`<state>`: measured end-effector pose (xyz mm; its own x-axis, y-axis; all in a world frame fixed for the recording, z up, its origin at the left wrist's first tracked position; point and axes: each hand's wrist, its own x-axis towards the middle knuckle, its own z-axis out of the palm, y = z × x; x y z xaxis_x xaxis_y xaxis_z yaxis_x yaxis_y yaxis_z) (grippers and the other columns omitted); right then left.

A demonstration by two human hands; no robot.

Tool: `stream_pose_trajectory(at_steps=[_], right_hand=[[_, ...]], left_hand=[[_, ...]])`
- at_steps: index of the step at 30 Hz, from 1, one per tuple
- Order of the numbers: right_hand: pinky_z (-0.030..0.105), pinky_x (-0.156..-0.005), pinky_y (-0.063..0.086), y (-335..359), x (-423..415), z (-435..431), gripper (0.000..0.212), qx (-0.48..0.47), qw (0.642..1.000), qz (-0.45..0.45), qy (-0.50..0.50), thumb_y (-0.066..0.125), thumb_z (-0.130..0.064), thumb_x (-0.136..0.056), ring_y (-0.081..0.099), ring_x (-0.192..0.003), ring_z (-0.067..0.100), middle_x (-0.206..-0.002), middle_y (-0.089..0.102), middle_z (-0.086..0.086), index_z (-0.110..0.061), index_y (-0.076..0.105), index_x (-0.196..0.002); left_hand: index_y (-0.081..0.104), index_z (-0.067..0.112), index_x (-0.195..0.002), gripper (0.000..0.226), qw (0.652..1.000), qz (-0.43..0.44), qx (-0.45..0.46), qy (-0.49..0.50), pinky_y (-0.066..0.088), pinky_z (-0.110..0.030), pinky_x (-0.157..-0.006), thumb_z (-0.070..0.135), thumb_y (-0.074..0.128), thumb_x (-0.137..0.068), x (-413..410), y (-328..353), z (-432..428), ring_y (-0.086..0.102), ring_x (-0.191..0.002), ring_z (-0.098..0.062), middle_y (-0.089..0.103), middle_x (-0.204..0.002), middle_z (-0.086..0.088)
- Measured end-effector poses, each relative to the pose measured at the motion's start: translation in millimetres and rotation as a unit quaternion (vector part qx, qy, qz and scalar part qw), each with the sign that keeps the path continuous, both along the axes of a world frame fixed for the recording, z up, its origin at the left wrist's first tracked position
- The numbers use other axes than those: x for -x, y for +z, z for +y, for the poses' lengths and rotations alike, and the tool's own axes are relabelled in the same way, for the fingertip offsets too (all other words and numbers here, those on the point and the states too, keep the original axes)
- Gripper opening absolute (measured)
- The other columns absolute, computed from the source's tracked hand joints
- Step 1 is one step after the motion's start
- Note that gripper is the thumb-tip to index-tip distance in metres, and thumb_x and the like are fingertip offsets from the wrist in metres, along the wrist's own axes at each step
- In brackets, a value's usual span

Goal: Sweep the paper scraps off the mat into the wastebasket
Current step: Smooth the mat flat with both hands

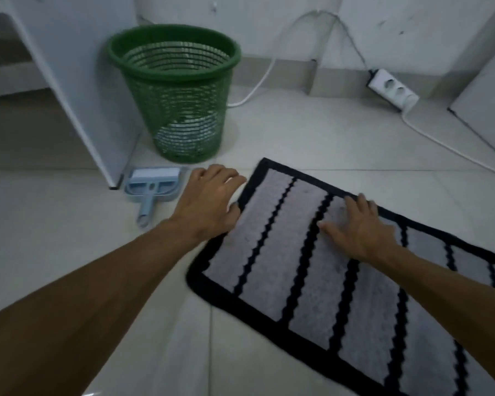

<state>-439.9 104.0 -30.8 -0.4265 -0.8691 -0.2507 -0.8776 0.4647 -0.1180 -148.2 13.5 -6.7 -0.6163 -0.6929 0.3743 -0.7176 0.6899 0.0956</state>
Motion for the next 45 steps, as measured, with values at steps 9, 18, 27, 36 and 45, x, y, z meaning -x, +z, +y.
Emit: stream_pose_trajectory(at_steps=[9,18,27,36,45], right_hand=[[0.076,-0.107,0.011,-8.5,73.1,49.8,0.152,-0.079,0.983,-0.075,-0.15,0.025,-0.108,-0.03,-0.012,-0.148,0.041,-0.162,-0.016,0.01,-0.027,-0.01,-0.154],[0.083,-0.1,-0.006,-20.5,81.0,29.2,0.139,-0.064,0.994,-0.052,-0.069,0.023,-0.106,-0.043,-0.022,-0.146,0.04,-0.16,-0.026,0.008,-0.03,-0.017,-0.152],[0.081,-0.101,0.001,-22.1,93.6,-19.0,0.134,-0.085,0.993,0.003,0.076,0.023,-0.105,-0.046,-0.018,-0.147,0.037,-0.161,-0.025,0.005,-0.034,-0.017,-0.152],[0.081,-0.102,0.0,-21.5,90.8,-68.8,0.134,-0.093,0.99,0.007,0.109,0.026,-0.105,-0.043,-0.018,-0.148,0.035,-0.161,-0.025,0.003,-0.038,-0.018,-0.15],[0.08,-0.104,-0.002,-25.3,90.7,-72.3,0.133,-0.088,0.99,0.011,0.11,0.022,-0.106,-0.042,-0.02,-0.148,0.034,-0.16,-0.027,0.002,-0.039,-0.019,-0.15]], left_hand=[[0.001,0.029,-0.149,0.115,0.94,-0.205,-0.273,0.016,0.006,-0.064,-0.112,0.087,0.048,-0.061,191.4,-21.3,8.9,-0.002,-0.145,-0.027,-0.004,-0.159,-0.005],[-0.011,0.038,-0.146,0.127,0.904,-0.17,-0.376,0.118,-0.006,-0.069,-0.107,0.092,0.051,-0.049,192.7,-37.8,17.9,-0.023,-0.142,-0.02,-0.024,-0.156,0.004],[-0.013,0.028,-0.147,0.146,0.871,-0.111,-0.409,0.249,0.0,-0.071,-0.106,0.094,0.055,-0.035,181.0,-33.5,27.5,-0.022,-0.143,-0.022,-0.025,-0.156,0.0],[-0.029,0.026,-0.142,0.163,0.845,-0.151,-0.445,0.257,-0.009,-0.076,-0.101,0.1,0.047,-0.017,165.3,-27.6,-14.1,-0.035,-0.136,-0.028,-0.038,-0.15,-0.002],[-0.03,0.025,-0.141,0.165,0.825,-0.177,-0.466,0.264,-0.009,-0.077,-0.099,0.095,0.056,-0.019,166.6,-25.3,-24.7,-0.037,-0.135,-0.03,-0.04,-0.149,-0.004]])
